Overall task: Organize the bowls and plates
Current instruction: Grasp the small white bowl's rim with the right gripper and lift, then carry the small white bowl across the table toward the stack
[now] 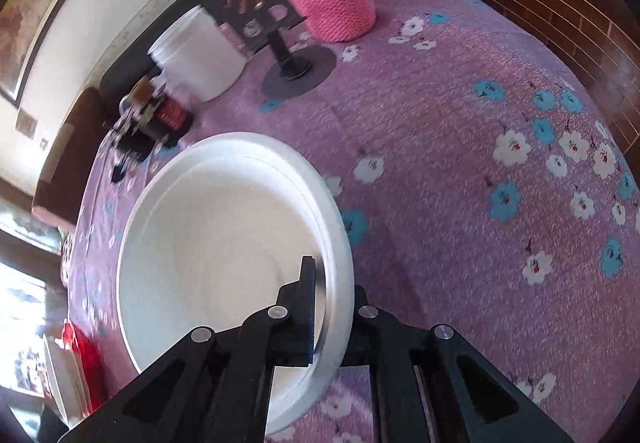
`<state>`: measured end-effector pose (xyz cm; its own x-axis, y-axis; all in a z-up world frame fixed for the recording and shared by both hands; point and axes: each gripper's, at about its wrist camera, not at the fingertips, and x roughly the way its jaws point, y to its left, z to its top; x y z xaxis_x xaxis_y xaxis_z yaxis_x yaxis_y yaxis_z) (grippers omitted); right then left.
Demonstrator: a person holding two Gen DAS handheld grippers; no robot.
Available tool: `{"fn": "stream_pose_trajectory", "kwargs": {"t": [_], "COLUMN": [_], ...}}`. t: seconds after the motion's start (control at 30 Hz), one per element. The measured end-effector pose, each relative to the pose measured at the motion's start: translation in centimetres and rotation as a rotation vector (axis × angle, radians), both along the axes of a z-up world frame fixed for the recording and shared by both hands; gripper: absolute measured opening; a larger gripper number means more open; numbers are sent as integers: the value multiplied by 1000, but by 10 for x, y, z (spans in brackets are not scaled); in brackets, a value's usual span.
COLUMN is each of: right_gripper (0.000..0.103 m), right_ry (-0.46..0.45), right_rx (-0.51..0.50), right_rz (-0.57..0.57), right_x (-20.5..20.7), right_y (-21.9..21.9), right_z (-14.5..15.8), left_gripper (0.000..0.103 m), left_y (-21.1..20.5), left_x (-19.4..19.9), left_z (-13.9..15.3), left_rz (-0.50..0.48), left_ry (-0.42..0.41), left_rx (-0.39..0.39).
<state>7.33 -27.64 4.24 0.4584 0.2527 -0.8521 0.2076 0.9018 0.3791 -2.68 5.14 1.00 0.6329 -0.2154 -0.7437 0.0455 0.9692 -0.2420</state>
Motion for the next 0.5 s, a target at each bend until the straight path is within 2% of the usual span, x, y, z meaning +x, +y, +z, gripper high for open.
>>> {"fn": "stream_pose_trajectory", "kwargs": {"t": [0.17, 0.27, 0.33, 0.4, 0.5], "right_gripper": [7, 12, 21, 48, 53], "right_ry": [23, 1, -49, -109, -206], "right_rx": [17, -7, -43, -7, 21], "right_rz": [172, 216, 238, 242, 173], "right_x": [-44, -60, -68, -73, -86], "right_y": [49, 74, 85, 88, 80], "right_z": [-1, -4, -3, -4, -4], "left_gripper": [88, 88, 88, 88, 88], "left_y": [1, 5, 9, 10, 6], "left_x": [-4, -7, -8, -9, -12], "left_z": [7, 11, 11, 11, 14], "left_rz": [0, 20, 32, 41, 49], "left_ry": [-41, -62, -63, -64, -84], "left_rx": [-26, -32, -50, -43, -10]}}
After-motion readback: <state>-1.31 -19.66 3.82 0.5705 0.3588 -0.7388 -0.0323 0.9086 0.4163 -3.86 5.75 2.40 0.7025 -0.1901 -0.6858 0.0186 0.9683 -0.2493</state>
